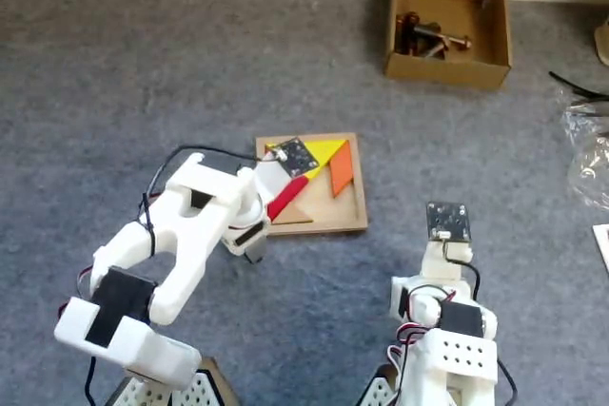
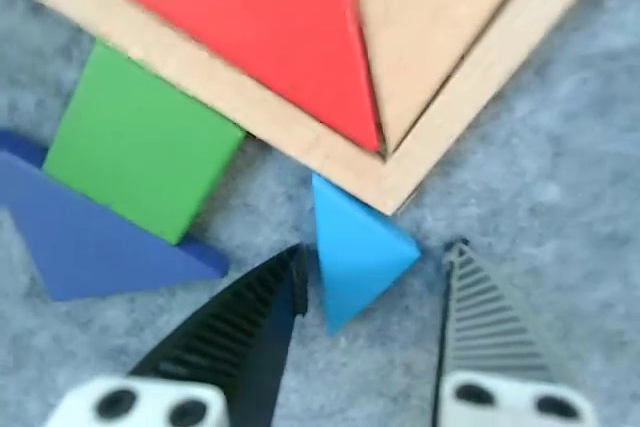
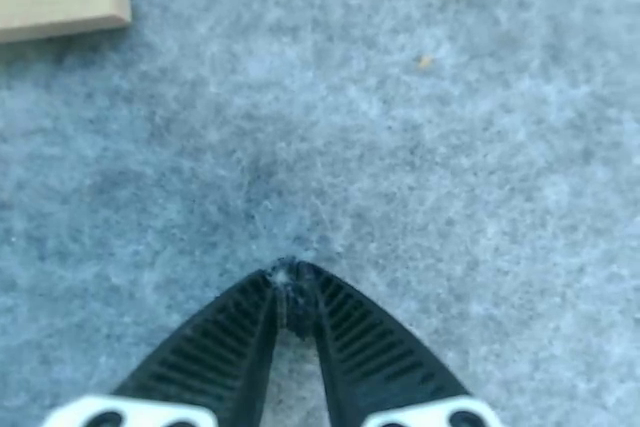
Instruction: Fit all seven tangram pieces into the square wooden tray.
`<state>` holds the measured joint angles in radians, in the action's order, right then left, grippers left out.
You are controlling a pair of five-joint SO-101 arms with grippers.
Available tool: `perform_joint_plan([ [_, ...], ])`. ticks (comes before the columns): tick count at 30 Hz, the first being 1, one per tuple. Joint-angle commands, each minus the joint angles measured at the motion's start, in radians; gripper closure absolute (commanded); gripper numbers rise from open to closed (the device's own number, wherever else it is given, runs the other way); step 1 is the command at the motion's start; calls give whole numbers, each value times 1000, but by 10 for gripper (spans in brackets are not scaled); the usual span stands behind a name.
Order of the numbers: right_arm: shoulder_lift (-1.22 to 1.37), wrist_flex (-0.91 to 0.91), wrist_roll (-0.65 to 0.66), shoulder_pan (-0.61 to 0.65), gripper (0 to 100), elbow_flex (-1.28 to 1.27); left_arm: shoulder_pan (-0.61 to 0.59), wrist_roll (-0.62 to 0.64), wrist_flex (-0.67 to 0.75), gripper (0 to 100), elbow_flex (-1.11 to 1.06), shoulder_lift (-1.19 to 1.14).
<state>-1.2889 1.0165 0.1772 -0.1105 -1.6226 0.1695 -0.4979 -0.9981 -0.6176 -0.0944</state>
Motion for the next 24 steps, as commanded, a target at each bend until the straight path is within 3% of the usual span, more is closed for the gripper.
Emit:
perform_joint_plan([
  [1,-1,16,-2,-39,993,-31,-8,5,15,822,61,-8],
  [12,-1,16,-2,-39,993,-31,-10,5,14,824,58,-8],
  [17,-1,16,-2,-39,993,-31,-10,3,-8,928,62,-8],
  [24,-1,16,-2,-39,993,-31,-15,5,-51,934,62,-7],
])
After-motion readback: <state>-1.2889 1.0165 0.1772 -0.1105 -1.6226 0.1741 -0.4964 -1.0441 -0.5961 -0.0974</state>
